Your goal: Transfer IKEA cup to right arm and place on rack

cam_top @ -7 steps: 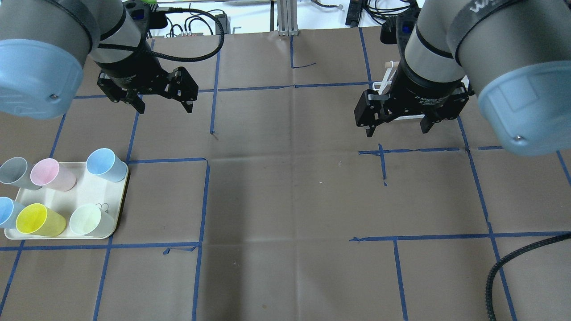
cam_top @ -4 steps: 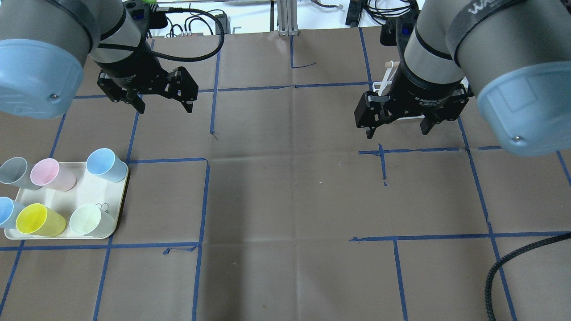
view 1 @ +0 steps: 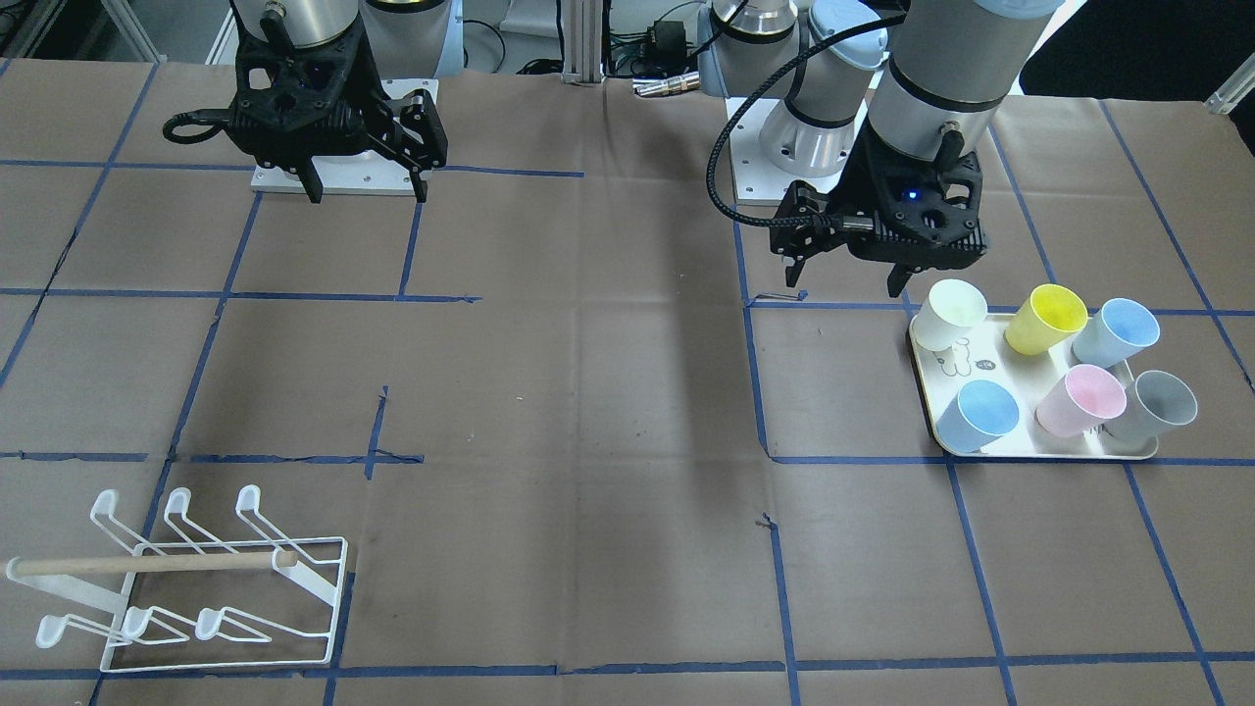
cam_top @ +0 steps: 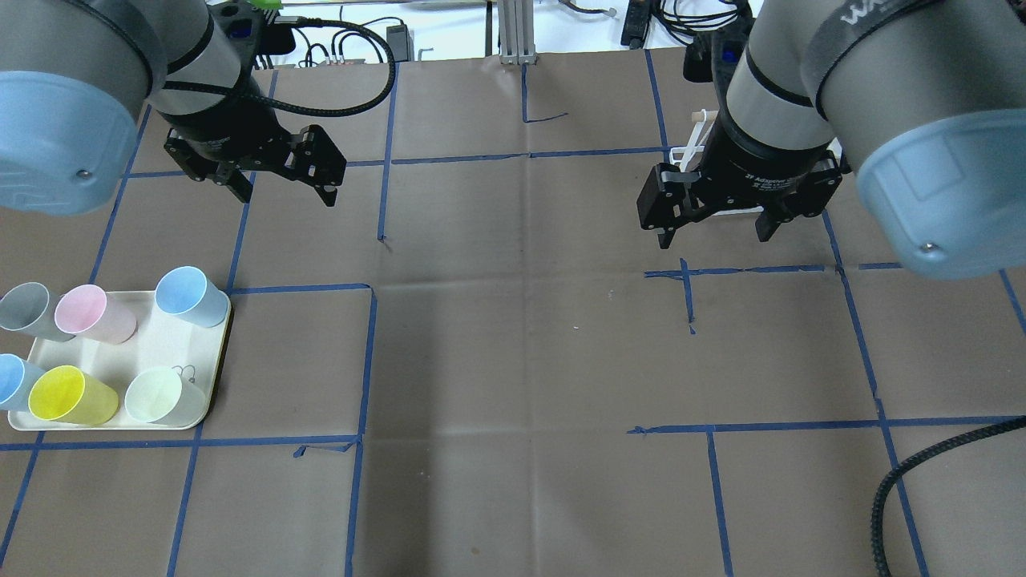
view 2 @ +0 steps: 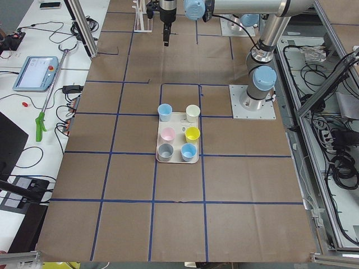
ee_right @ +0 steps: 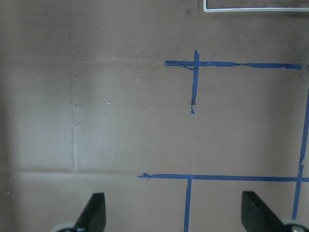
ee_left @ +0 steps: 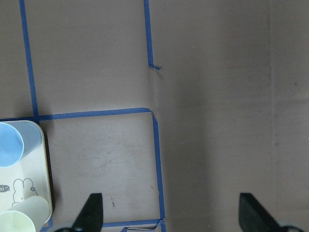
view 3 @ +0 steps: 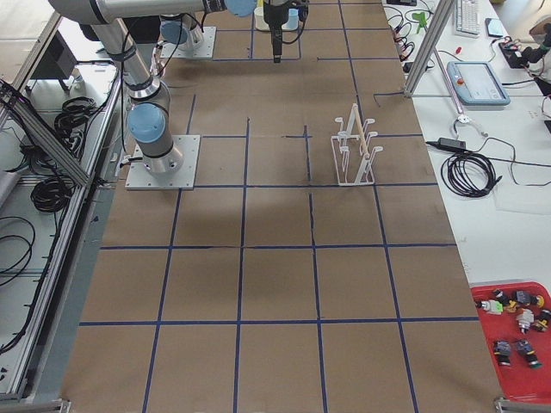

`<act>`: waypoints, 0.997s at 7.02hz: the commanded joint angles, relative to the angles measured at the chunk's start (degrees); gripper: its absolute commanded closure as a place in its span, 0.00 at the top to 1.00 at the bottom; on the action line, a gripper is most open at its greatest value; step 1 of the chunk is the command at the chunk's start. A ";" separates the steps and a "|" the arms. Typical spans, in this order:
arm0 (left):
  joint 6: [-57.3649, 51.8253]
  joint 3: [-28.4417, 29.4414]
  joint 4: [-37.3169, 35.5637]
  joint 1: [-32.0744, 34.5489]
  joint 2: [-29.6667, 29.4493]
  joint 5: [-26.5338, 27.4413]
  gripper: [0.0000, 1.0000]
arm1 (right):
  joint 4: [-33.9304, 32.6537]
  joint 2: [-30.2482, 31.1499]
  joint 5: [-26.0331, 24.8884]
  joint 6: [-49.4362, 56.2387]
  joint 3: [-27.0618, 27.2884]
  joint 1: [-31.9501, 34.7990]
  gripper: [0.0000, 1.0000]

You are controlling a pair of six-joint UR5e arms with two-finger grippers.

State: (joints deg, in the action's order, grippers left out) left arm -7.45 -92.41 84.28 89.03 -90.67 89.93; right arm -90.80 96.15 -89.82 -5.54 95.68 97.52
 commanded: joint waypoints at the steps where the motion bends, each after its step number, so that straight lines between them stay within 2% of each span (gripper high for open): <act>1: -11.73 -1.09 0.01 -11.09 0.15 -0.19 1.00 | 0.18 0.00 0.00 0.00 0.03 0.04 1.00; 3: -19.77 -3.90 0.01 -21.66 0.15 -0.20 0.99 | 0.18 -0.08 -0.09 0.00 0.03 0.04 1.00; 4: -20.49 -4.70 -0.08 -24.06 -0.03 -0.28 0.99 | 0.18 -0.17 0.00 0.00 0.03 0.04 1.00; 6: -20.50 -6.19 -0.60 -24.34 -1.25 -0.54 0.99 | 0.09 -0.17 0.00 0.00 0.03 -0.05 1.00; 7: -20.41 -9.33 -5.57 -24.34 -1.87 -0.46 0.99 | 0.09 -0.17 0.00 0.00 0.03 0.04 1.00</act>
State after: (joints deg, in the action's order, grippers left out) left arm -27.84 -98.91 82.60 64.90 -91.72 89.50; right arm -90.69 95.98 -89.83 -5.54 95.71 97.53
